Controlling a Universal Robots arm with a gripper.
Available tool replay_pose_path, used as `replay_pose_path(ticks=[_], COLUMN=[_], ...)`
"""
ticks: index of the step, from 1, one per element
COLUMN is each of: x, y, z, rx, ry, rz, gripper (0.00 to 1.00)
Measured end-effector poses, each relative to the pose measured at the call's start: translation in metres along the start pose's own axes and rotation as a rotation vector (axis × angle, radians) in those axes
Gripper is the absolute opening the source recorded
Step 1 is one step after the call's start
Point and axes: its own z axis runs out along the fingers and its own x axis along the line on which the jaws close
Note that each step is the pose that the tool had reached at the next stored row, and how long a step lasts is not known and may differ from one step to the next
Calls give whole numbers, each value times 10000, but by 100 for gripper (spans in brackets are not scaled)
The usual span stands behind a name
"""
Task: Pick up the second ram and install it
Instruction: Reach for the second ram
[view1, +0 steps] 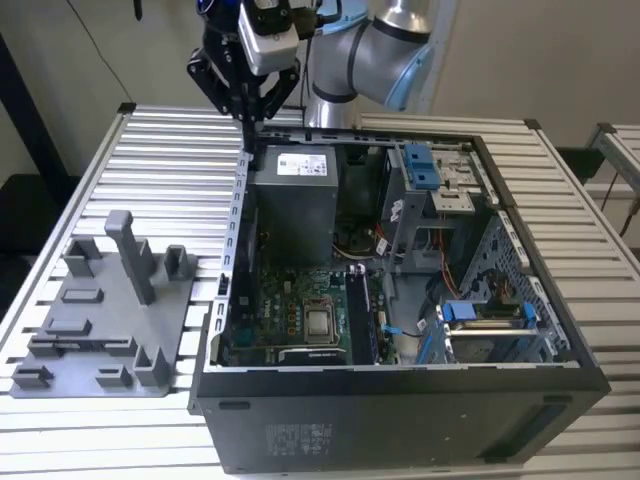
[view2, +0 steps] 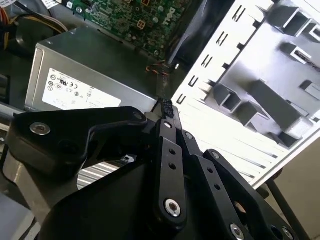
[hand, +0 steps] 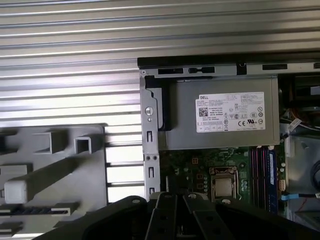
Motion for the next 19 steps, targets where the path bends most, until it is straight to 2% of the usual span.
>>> replay_pose_path(ticks=[19], x=[283], y=[-20], z=[2], rx=[2], ry=[18], rz=[0], gripper=[11])
